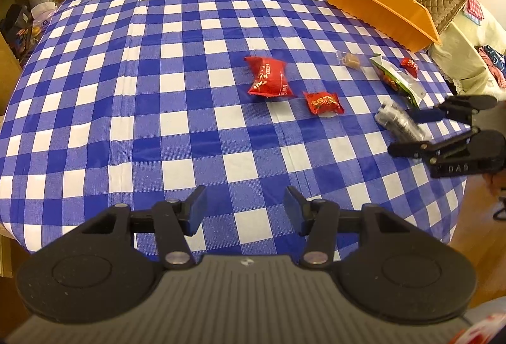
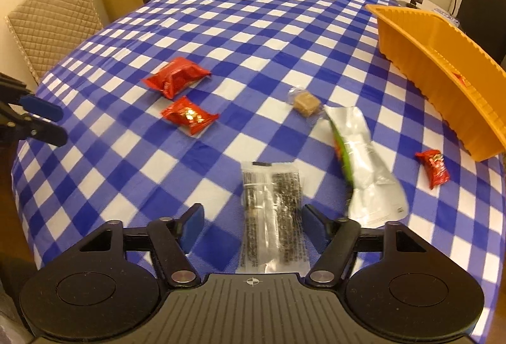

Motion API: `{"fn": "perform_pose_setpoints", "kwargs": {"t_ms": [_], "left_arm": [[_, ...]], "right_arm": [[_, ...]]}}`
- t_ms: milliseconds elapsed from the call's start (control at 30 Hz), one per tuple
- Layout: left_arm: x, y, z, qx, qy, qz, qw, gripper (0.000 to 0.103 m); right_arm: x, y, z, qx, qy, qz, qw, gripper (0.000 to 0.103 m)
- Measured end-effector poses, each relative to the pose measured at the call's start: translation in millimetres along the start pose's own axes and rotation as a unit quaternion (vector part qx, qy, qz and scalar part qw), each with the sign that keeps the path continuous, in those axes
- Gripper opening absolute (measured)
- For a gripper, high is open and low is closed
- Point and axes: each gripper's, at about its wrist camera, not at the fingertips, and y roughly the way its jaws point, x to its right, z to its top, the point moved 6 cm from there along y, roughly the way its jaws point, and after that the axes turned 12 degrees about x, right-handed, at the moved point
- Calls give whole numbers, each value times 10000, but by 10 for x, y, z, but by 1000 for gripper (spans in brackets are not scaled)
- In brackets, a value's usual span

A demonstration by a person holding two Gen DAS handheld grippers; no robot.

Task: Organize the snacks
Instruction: 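Grasp the clear seaweed packet with the right gripper while the left gripper grasps the red candy packet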

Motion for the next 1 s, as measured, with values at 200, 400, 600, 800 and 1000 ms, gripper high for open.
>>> {"fn": "perform_pose_setpoints", "kwargs": {"t_ms": [200,400,600,800,1000], "left_arm": [[25,54,26,14,27,-60,10000,49],[52,108,66,44,100,-157,9998,49],[85,177,158,139,212,-307,9992,49],[149,299,368,343,443,-472,9973,47],[178,527,638,436,541,-570,9960,46]], "right_arm": [[-76,-1,-29,148,509,-296,9982,54],[-46,-19,-23,190,795,-707,9941,39],[-25,-150,13,379,1344,-884,9862,38],[64,-400,86,660,1948,-998,9735,38],[168,-644,107,864,2292,-1260,9613,38]]}}
